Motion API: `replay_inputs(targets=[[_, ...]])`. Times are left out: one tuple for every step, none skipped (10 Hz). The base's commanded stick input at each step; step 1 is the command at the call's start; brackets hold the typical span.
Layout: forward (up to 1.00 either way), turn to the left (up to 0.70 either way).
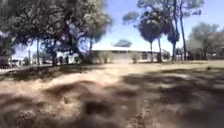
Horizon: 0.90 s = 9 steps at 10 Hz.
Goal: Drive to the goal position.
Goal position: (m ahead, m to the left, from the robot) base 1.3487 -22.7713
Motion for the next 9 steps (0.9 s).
replay_inputs(targets=[[0.7,0.0],[0.7,0.0],[0.7,0.0],[0.7,0.0],[0.7,0.0],[0.7,-0.08],[0.7,-0.31],[0.7,-0.35],[0.7,-0.35]])
